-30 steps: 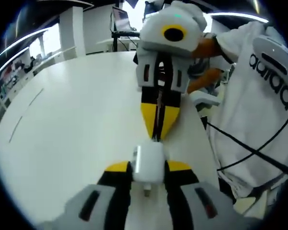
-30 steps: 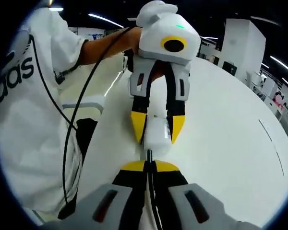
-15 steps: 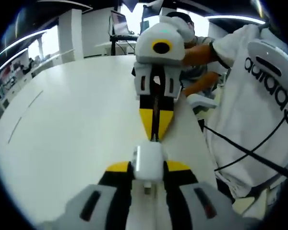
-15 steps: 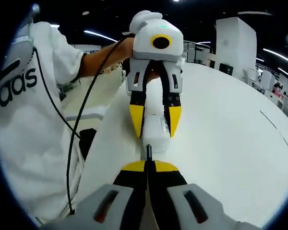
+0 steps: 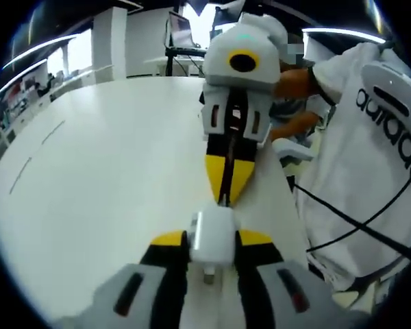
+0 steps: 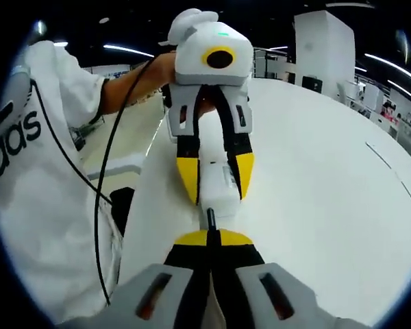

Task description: Plug the desk Type‑C cable into the charger adapter.

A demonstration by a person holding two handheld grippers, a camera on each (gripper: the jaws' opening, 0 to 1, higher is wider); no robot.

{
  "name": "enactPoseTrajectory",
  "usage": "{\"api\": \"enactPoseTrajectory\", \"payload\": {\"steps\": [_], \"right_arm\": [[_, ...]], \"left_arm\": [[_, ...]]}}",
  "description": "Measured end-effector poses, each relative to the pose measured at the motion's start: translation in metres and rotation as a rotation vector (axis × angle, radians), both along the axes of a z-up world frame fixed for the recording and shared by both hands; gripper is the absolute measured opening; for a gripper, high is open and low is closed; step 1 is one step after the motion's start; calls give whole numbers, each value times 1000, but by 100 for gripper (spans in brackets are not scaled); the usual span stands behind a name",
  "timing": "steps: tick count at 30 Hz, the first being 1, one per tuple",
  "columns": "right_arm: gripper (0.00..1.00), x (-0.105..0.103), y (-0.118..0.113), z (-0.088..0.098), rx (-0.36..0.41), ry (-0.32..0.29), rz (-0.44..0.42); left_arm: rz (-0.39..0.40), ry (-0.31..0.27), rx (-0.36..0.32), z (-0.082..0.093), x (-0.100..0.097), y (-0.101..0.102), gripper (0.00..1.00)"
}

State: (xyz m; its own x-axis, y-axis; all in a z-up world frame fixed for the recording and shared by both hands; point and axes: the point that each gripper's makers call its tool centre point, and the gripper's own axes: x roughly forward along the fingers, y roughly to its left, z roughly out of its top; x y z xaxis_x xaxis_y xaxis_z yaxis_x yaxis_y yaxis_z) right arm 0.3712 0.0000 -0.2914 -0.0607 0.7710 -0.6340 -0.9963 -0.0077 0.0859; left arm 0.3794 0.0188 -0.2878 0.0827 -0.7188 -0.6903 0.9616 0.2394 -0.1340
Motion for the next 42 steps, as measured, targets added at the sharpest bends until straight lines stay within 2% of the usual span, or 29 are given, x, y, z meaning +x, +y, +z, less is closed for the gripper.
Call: {"api": "enactPoseTrajectory", "payload": {"steps": [13,16,19,23,25,31,34,38,42], "right_arm": [[0,-5,2,0,-9,-10,-3],[1,-6,1,1,22,-31,2],[3,-2,2,1,56,-134,53],[7,-7,1,1,86,-142,45],[11,-5,0,1,103,-121,26],[14,-3,-10,16,137,-162,-1],[14,0,-24,27,141,-201,-17],[13,5,-55,37,128,-239,-59],[13,14,-101,39,76,-254,-143]], "left_arm": [[-1,-7,-33,-1,-4,-5,26],[14,-5,-51,-1,-3,-4,27],[25,-3,-68,0,-2,-3,27],[21,-11,-74,1,-1,-2,27],[28,-16,-88,4,-1,-2,28],[28,-48,-70,6,-2,2,36],[36,-65,-68,8,-3,3,36],[45,-79,-83,10,-5,0,34],[53,-76,-86,10,-2,2,32]]}}
